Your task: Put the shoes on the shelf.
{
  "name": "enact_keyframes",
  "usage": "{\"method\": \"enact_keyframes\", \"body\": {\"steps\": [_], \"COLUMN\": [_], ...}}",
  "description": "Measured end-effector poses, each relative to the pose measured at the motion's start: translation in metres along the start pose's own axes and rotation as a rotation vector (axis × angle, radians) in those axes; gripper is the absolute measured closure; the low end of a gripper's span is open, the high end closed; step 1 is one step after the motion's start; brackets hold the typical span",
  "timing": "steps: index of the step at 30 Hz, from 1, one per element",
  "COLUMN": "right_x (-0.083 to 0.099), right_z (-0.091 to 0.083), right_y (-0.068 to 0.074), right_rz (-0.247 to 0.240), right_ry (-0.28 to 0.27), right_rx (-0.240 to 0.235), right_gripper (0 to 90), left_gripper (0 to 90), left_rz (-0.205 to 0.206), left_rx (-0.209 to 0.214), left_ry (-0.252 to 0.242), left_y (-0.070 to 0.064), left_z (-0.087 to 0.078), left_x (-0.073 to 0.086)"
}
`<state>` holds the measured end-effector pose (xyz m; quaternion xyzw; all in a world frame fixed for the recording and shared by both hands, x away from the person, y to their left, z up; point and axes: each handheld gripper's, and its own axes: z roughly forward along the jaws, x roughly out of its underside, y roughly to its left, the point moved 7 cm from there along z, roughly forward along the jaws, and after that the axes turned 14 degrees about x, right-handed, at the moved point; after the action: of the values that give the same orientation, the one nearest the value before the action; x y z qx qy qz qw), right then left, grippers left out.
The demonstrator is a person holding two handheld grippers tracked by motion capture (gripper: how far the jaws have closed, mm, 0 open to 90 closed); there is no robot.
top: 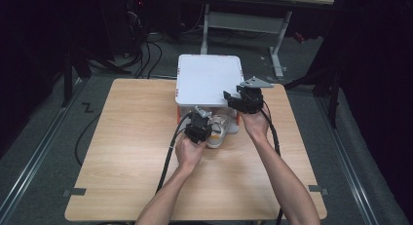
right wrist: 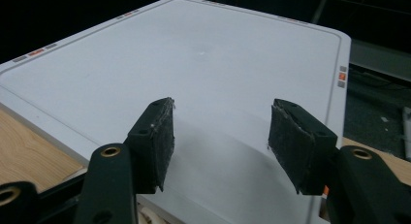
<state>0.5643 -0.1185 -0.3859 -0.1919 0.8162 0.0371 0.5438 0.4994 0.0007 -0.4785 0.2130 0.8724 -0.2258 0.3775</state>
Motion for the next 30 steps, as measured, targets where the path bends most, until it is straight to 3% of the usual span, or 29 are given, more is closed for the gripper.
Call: {"method": "enact_keyframes", "body": {"steps": [9, 16, 23, 25, 27, 30], "right_x": [-0.001, -0.002, -0.002, -0.002, -0.001, -0.002], "right_z": [0.010, 0.013, 0.013, 0.013, 0.013, 0.013], "right_y": [0.007, 0.008, 0.008, 0.008, 0.008, 0.008], "right_rz": [-0.039, -0.027, -0.029, -0.028, -0.026, -0.024], "right_ry": [0.054, 0.061, 0.059, 0.059, 0.061, 0.059], "right_rx": [-0.004, -0.009, -0.007, -0.006, -0.005, -0.007], "right_gripper": [40.6, 40.0, 40.1, 40.1, 40.1, 40.1], "left_gripper": [82.4, 82.3, 80.8, 76.4, 69.8, 58.6], "left_rz": [-0.019, -0.047, -0.028, -0.006, -0.010, -0.014], "left_rx": [-0.037, -0.061, -0.109, -0.131, -0.132, -0.109], "left_ry": [-0.008, -0.018, -0.034, -0.023, -0.022, -0.020], "left_y": [0.010, 0.018, 0.020, 0.020, 0.021, 0.021], "left_z": [0.011, 0.018, 0.023, 0.025, 0.024, 0.023], "left_x": [-0.005, -0.007, -0.007, -0.006, -0.006, -0.006]}}
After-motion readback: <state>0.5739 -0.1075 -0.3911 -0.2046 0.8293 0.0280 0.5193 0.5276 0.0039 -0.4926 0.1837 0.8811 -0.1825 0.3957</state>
